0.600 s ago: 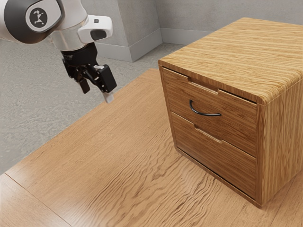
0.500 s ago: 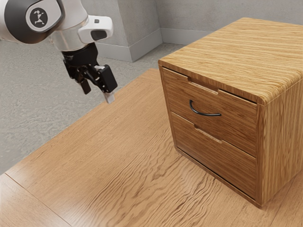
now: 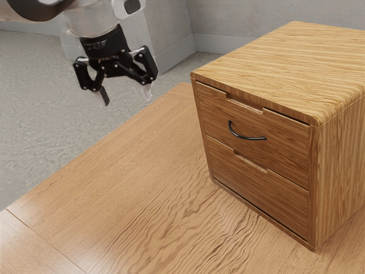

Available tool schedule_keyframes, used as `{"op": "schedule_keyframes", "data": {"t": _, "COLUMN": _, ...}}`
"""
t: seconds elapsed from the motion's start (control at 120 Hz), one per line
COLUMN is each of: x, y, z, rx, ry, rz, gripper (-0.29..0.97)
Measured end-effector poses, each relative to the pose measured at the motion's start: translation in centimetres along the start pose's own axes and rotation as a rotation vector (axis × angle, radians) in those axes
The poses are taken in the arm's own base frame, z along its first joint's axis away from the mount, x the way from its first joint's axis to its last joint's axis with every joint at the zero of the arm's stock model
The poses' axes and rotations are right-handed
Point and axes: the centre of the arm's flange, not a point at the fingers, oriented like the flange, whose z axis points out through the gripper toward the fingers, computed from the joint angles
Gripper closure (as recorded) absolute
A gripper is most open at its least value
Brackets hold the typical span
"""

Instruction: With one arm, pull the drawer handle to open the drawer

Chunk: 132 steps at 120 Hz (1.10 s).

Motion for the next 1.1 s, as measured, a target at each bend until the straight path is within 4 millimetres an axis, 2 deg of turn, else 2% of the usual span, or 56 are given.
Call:
{"op": "schedule_keyframes", "data": {"t": 0.05, "x": -0.5, "y": 1.5, "z": 0.2, "rx": -0.002, "ry": -0.002, "rz": -0.038, "gripper": 0.0}}
{"op": "schedule_keyframes", "data": {"t": 0.108, "x": -0.9, "y": 2.4, "z": 0.3, "rx": -0.007, "ry": -0.002, "rz": -0.1, "gripper": 0.0}}
{"op": "schedule_keyframes", "data": {"t": 0.325, "x": -1.4, "y": 3.2, "z": 0.4, "rx": -0.03, "ry": -0.028, "rz": -0.35, "gripper": 0.0}}
{"op": "schedule_keyframes", "data": {"t": 0.383, "x": -2.1, "y": 3.1, "z": 1.3, "rx": -0.017, "ry": -0.052, "rz": -0.404, "gripper": 0.0}}
{"op": "schedule_keyframes", "data": {"t": 0.433, "x": -3.5, "y": 2.4, "z": 3.0, "rx": -0.001, "ry": -0.085, "rz": -0.444, "gripper": 0.0}}
{"op": "schedule_keyframes", "data": {"t": 0.517, "x": -6.3, "y": 1.6, "z": 7.1, "rx": 0.024, "ry": -0.124, "rz": -0.5, "gripper": 0.0}}
{"op": "schedule_keyframes", "data": {"t": 0.617, "x": -10.3, "y": 2.4, "z": 8.2, "rx": -0.001, "ry": -0.093, "rz": -0.517, "gripper": 0.0}}
{"op": "schedule_keyframes", "data": {"t": 0.742, "x": -11.9, "y": 2.7, "z": 7.9, "rx": -0.064, "ry": -0.037, "rz": -0.577, "gripper": 0.0}}
{"op": "schedule_keyframes", "data": {"t": 0.833, "x": -12.8, "y": 3.7, "z": 7.2, "rx": -0.106, "ry": 0.006, "rz": -0.602, "gripper": 0.0}}
{"op": "schedule_keyframes", "data": {"t": 0.892, "x": -13.4, "y": 4.4, "z": 7.6, "rx": -0.126, "ry": 0.027, "rz": -0.614, "gripper": 0.0}}
{"op": "schedule_keyframes", "data": {"t": 1.1, "x": -13.2, "y": 6.4, "z": 8.5, "rx": -0.2, "ry": 0.074, "rz": -0.66, "gripper": 0.0}}
